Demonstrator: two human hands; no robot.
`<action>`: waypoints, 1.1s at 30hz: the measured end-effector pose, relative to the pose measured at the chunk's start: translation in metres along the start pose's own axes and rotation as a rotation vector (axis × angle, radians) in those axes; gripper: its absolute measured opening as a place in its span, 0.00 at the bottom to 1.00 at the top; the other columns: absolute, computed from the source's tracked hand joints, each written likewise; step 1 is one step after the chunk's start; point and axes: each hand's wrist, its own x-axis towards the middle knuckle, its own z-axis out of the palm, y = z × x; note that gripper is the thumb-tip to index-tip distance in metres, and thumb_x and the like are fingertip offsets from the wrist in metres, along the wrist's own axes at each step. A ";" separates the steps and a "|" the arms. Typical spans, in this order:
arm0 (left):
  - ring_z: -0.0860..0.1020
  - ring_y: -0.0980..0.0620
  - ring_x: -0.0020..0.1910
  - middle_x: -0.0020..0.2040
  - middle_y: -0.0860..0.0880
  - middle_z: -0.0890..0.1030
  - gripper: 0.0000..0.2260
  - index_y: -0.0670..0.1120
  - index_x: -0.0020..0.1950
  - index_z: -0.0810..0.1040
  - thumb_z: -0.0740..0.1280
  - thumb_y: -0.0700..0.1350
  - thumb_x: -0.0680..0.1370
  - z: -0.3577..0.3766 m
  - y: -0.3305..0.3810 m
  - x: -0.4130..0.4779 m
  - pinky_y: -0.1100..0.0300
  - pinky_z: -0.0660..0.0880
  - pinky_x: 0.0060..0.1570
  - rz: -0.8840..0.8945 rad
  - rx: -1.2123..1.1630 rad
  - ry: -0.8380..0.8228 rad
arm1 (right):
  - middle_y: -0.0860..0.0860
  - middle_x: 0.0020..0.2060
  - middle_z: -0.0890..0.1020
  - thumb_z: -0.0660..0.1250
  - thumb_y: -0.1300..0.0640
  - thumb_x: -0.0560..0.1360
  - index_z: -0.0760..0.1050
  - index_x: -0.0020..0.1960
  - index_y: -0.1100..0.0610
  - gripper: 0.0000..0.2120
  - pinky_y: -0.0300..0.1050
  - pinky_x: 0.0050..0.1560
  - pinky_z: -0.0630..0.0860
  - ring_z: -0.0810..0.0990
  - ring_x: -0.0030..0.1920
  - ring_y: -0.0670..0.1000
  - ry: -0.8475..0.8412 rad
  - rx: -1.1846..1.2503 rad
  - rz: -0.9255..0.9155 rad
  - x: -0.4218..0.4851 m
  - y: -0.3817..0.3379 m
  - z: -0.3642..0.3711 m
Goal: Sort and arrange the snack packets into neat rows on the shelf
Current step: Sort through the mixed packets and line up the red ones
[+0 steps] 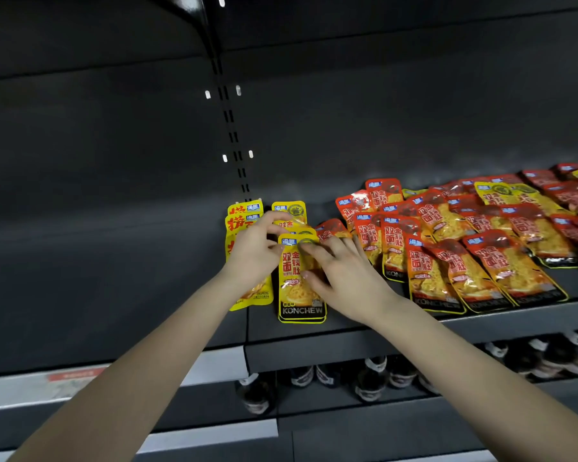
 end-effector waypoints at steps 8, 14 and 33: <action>0.75 0.56 0.44 0.54 0.51 0.78 0.21 0.51 0.64 0.73 0.68 0.37 0.73 0.000 -0.003 -0.008 0.71 0.66 0.43 0.071 0.218 -0.032 | 0.56 0.52 0.76 0.52 0.42 0.74 0.72 0.65 0.54 0.26 0.67 0.68 0.60 0.73 0.56 0.60 0.058 0.035 0.002 -0.001 -0.006 0.010; 0.74 0.57 0.47 0.50 0.55 0.76 0.21 0.53 0.63 0.74 0.68 0.38 0.72 0.004 -0.007 -0.017 0.69 0.67 0.46 0.088 0.235 -0.025 | 0.55 0.48 0.77 0.53 0.41 0.72 0.74 0.63 0.54 0.26 0.67 0.64 0.65 0.75 0.51 0.59 0.096 0.032 -0.021 -0.006 -0.004 0.013; 0.76 0.54 0.60 0.59 0.54 0.80 0.21 0.52 0.64 0.73 0.69 0.40 0.72 0.009 -0.011 -0.030 0.63 0.71 0.59 0.126 0.252 0.017 | 0.55 0.51 0.78 0.49 0.37 0.71 0.72 0.65 0.49 0.29 0.65 0.67 0.61 0.74 0.54 0.60 0.046 0.024 0.013 -0.019 -0.001 0.008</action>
